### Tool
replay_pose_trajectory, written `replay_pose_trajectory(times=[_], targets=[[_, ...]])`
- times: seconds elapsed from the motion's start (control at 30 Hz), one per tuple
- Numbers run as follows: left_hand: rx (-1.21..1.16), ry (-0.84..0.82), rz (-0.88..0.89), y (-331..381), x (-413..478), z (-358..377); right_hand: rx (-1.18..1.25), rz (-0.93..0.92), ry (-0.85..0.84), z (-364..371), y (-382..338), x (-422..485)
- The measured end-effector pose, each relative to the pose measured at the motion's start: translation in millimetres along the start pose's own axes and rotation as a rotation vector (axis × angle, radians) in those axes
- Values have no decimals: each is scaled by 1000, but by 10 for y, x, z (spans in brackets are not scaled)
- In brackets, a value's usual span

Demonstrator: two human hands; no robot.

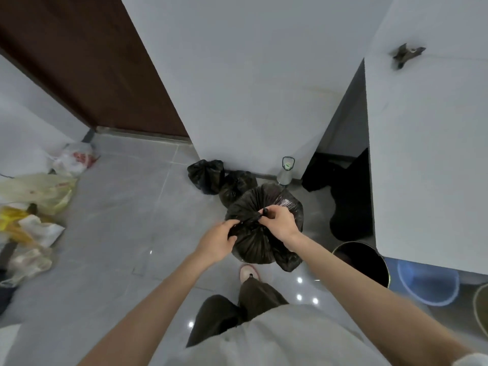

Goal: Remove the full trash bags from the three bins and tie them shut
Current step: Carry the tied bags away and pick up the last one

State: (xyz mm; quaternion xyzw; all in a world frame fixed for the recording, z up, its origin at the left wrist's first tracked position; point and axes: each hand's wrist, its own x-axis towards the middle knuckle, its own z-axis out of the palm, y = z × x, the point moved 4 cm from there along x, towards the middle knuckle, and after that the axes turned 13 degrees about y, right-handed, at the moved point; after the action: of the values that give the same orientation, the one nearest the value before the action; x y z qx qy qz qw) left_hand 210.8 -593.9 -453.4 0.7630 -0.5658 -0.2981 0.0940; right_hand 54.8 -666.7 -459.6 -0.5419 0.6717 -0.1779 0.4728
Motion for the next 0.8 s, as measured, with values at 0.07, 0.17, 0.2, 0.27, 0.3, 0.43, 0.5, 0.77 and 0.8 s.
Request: replay_pose_trajectory(times=[0.07,0.17,0.2,0.27,0.3,0.43,0.5,0.77,0.8], targets=[[12,-31,36,36,296,-57,70,102,58,17,-4,189],[-6,-93,89,121,759,-102,179,282,150,68,108,494],[1,-122,105,145,917,-103,215,356,178,98,179,600],[39,-198,148,187,1243,-75,296,514,241,159,329,799],[55,-239,170,208,1404,-56,351,584,279,180,364,866],[84,-381,243,270,1980,27,559,794,443,257,395,1105],[108,-453,282,299,2250,78,694,876,531,329,425,1240],[70,-625,243,304,3212,533,1094,1110,870,619,744,1948],[49,-636,200,281,3315,638,1128,1131,888,668,809,2066]])
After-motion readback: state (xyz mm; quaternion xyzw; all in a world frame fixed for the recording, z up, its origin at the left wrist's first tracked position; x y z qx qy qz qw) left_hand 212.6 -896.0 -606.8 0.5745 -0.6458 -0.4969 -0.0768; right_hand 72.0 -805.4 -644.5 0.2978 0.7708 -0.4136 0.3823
